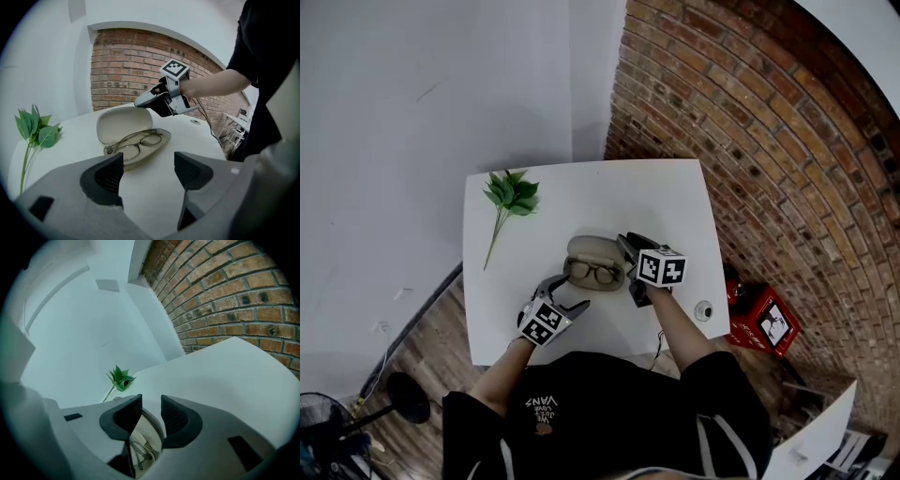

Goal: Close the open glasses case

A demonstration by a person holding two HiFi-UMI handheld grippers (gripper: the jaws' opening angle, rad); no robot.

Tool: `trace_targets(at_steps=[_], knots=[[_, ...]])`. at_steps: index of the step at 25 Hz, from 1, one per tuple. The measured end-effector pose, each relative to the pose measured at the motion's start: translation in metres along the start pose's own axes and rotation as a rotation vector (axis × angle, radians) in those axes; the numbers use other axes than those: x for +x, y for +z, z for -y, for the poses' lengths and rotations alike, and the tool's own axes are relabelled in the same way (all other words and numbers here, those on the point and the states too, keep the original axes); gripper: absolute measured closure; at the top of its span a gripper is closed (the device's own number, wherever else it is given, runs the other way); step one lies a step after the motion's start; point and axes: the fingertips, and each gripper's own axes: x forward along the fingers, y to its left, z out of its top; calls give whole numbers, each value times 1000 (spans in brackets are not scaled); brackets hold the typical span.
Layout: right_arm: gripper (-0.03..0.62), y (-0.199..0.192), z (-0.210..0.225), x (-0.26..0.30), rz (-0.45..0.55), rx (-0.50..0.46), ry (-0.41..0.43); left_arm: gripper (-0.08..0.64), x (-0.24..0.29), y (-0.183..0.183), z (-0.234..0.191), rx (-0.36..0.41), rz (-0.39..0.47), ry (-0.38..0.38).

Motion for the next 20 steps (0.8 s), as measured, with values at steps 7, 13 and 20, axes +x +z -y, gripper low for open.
trace_targets(at_steps=[7,13,20], knots=[[465,-6,-18,-17,13,15,34,221,3,-8,2,-3,-10,8],[469,-16,-32,-31,14,12,59,222,4,-7,1,-11,-3,17],[484,-35,-46,-44,-10,-16,71,221,3,-6,1,-42,14,42]])
